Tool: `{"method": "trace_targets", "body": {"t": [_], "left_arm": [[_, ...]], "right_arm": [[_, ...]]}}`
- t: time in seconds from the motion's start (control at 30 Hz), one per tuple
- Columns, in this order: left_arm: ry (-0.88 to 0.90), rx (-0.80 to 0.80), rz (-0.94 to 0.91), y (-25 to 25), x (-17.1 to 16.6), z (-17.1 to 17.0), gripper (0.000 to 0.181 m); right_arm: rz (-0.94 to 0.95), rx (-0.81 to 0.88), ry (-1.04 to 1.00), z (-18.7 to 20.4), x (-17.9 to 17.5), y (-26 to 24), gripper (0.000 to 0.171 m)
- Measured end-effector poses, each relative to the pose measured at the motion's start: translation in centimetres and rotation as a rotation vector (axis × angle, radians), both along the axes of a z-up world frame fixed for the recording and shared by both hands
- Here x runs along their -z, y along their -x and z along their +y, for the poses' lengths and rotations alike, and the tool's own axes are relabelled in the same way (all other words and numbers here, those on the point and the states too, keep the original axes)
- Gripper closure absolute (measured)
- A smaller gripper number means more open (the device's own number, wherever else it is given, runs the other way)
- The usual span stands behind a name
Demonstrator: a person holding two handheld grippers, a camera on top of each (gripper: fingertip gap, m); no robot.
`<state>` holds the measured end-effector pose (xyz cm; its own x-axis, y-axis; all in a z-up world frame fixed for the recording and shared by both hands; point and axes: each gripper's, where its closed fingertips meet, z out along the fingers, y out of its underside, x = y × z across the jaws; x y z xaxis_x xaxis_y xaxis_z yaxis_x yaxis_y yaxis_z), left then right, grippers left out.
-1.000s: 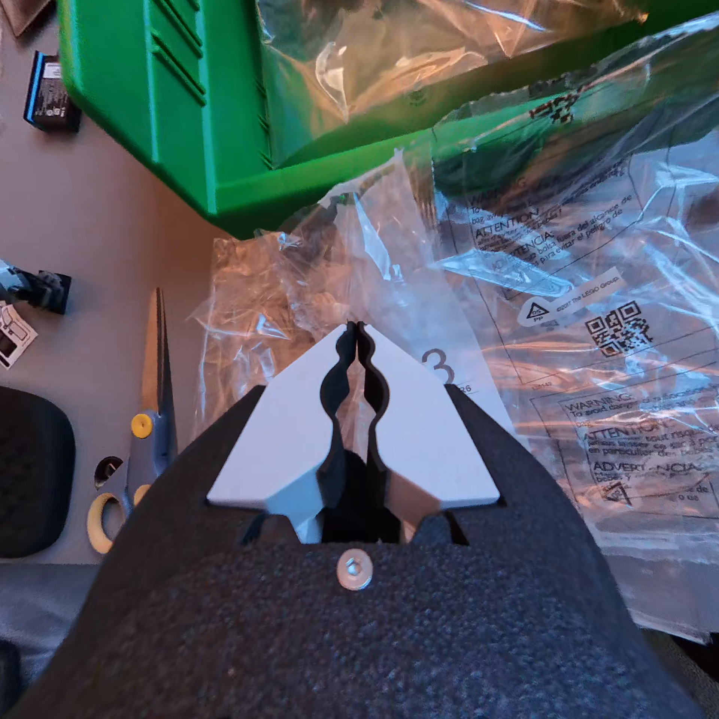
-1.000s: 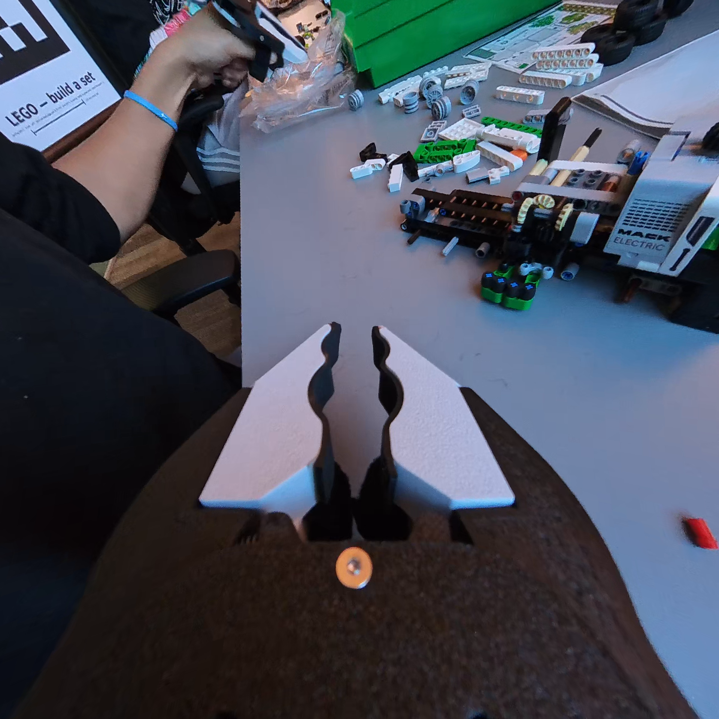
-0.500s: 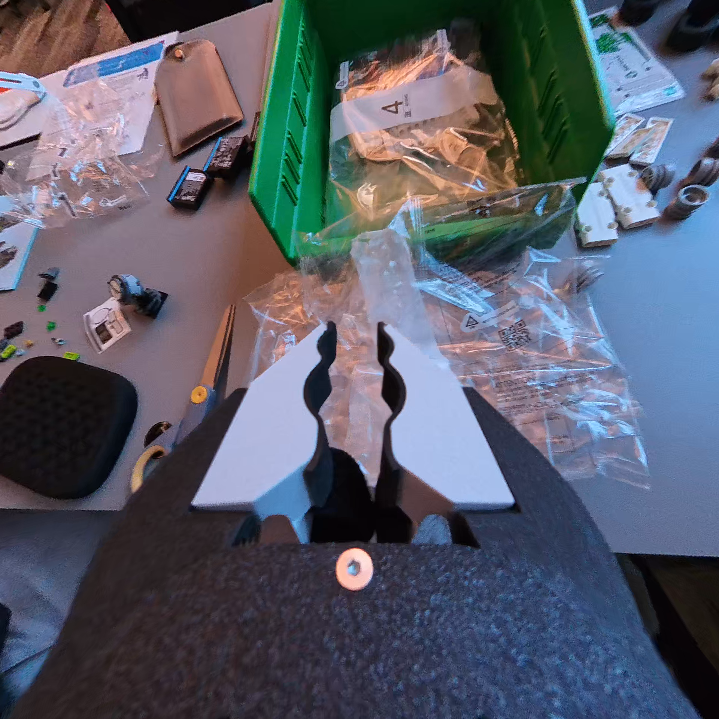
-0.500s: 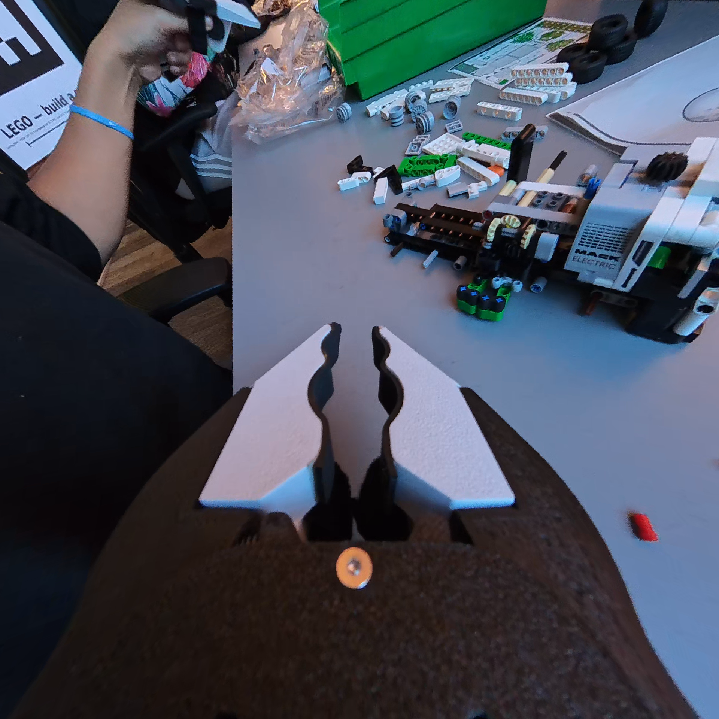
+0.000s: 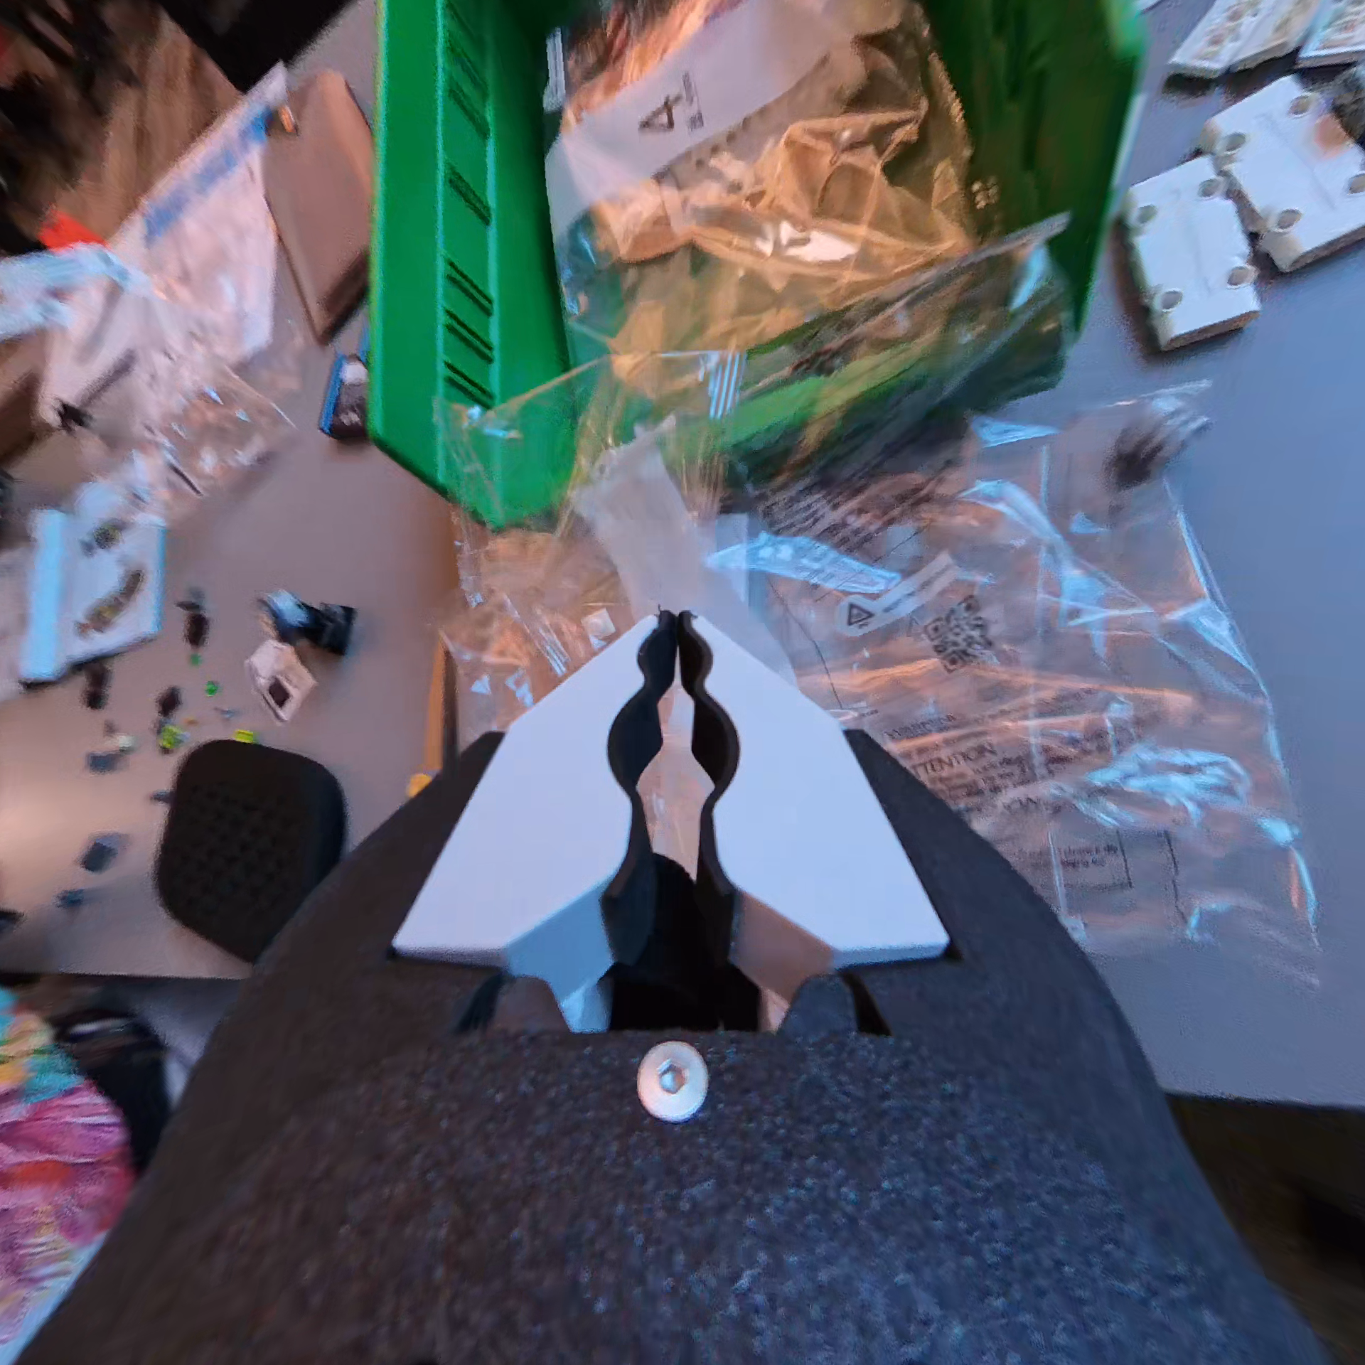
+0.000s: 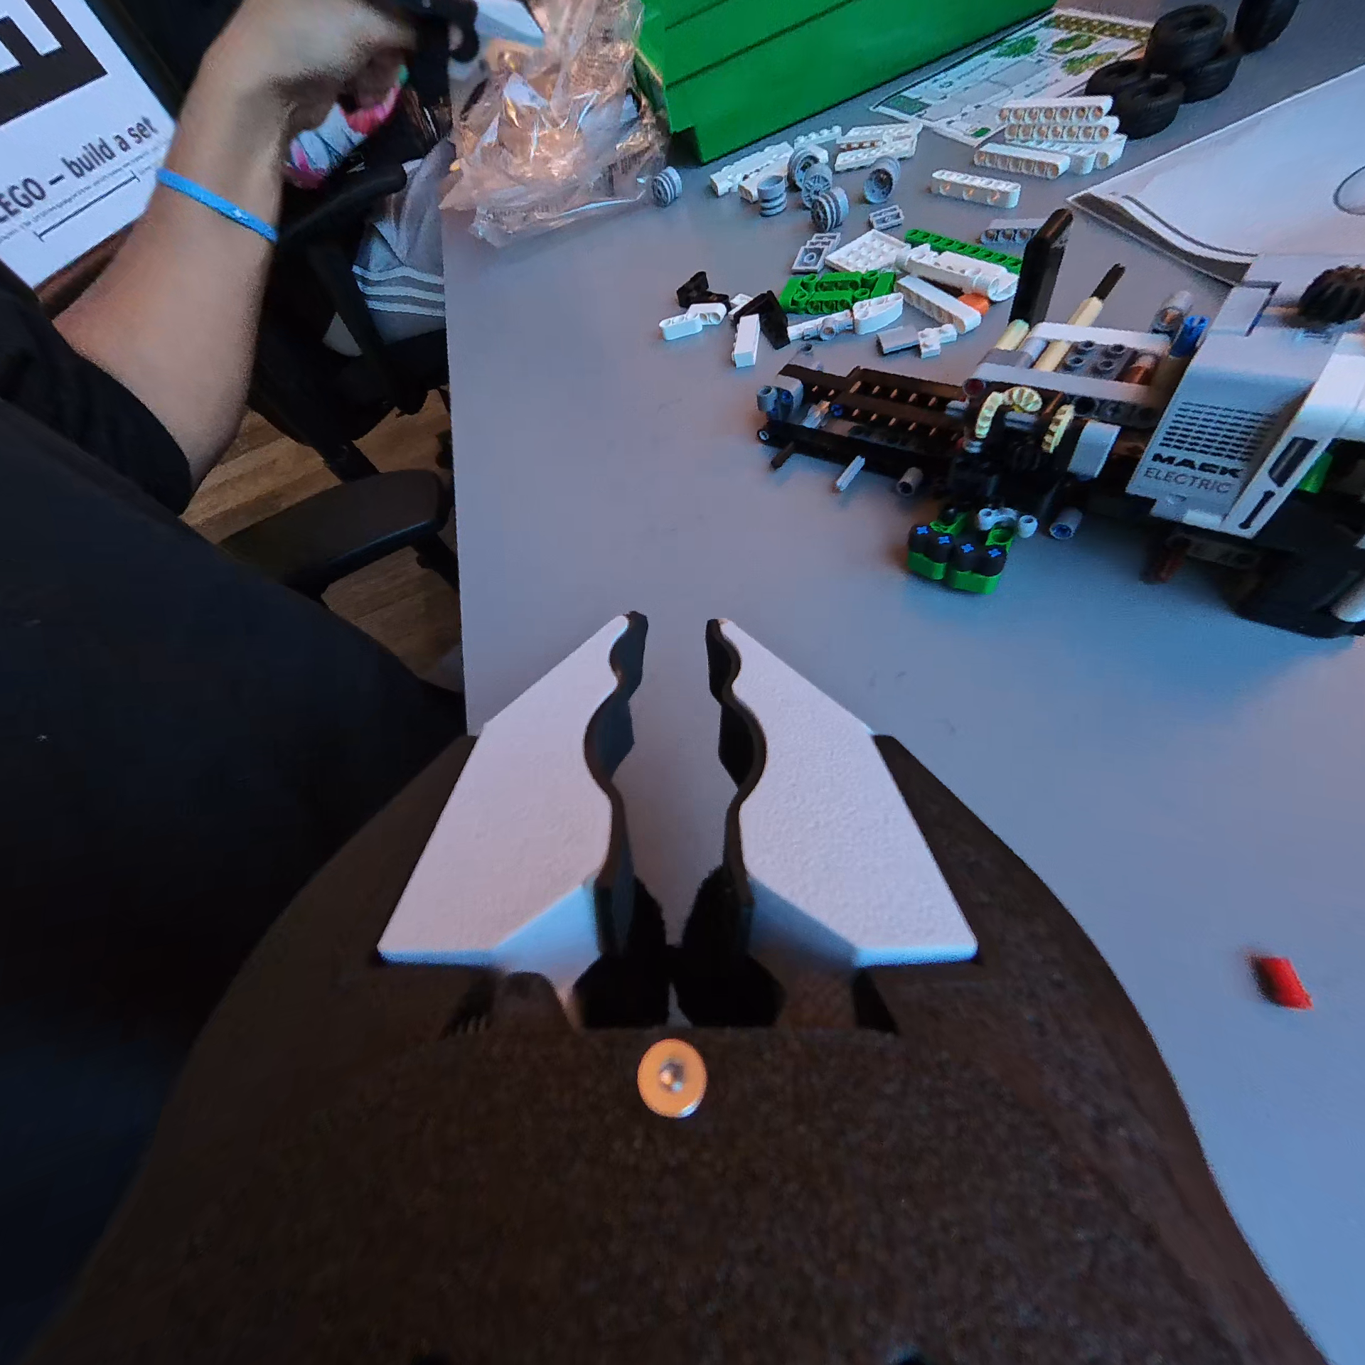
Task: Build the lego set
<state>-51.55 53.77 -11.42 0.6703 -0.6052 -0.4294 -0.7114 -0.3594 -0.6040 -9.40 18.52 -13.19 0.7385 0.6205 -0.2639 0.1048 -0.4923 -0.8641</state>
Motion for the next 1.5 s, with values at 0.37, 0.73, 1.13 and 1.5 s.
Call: {"method": "trace_targets", "body": {"t": [0.37, 0.73, 1.13, 1.5], "left_arm": [[-0.320, 0.517, 0.195, -13.9, -6.9, -9.7, 0.181], [0.344, 1.194, -0.467, -45.5, -10.4, -30.4, 0.181], [1.325, 0.918, -0.451, -60.7, -5.5, -34.8, 0.181], [1.400, 0.688, -0.637, -63.0, -4.2, -35.2, 0.181]], "right_arm": [[0.008, 0.011, -0.041, -1.0, -1.1, -1.0, 0.155], [-0.010, 0.214, -0.132, -4.2, -3.3, -6.5, 0.153], [0.040, 0.517, -0.114, -5.5, -2.4, -11.9, 0.153], [-0.286, 0.946, -0.279, -1.2, -4.2, -19.1, 0.138]]}}
